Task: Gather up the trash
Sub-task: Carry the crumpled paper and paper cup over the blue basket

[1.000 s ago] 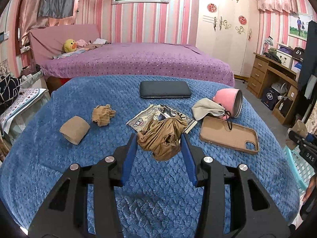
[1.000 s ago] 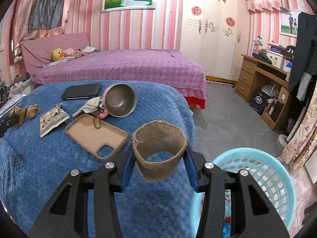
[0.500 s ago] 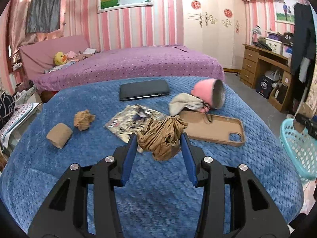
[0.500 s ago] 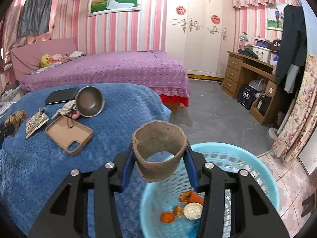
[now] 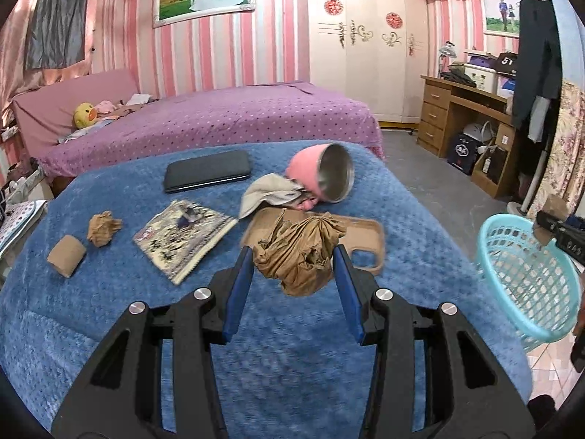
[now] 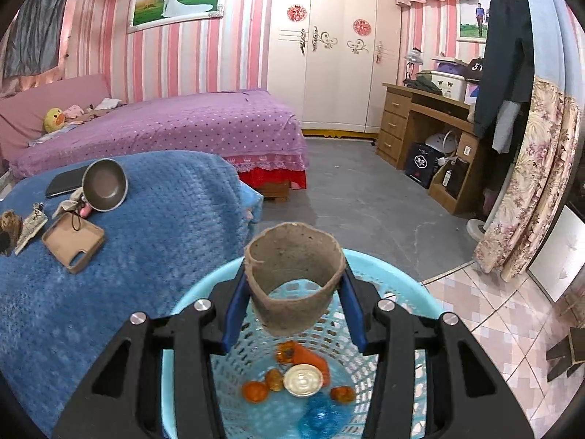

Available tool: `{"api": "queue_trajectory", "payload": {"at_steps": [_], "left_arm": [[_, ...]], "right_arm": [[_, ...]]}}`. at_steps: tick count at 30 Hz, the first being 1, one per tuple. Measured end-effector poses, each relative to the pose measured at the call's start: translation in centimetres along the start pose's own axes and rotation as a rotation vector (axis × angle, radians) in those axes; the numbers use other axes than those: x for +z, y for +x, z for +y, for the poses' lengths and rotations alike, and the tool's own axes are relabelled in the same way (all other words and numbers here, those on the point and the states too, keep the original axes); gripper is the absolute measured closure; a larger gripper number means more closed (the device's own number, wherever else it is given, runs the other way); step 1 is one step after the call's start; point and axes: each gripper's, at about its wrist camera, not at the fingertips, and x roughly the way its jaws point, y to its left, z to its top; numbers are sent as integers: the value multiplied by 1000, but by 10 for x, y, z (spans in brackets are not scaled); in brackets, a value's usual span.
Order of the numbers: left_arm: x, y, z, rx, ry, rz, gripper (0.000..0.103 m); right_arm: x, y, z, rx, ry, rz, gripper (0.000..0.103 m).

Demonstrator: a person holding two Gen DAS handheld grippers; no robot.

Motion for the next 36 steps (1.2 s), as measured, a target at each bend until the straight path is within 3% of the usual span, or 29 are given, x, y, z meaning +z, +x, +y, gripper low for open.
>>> {"api": "queue_trajectory", "payload": {"at_steps": [13,27,36], "left_arm": [[8,-5,-86,-93,60,-26,59],[-6,21,-141,-177,86,33,59],[-2,35,-204,-277,134,52,59]], "right_arm": [[-8,-3,-44,-19,54,7,57],[-17,-3,-76,-59,107,11,57],[-23,-6,-103,-97,164,6,57]]}}
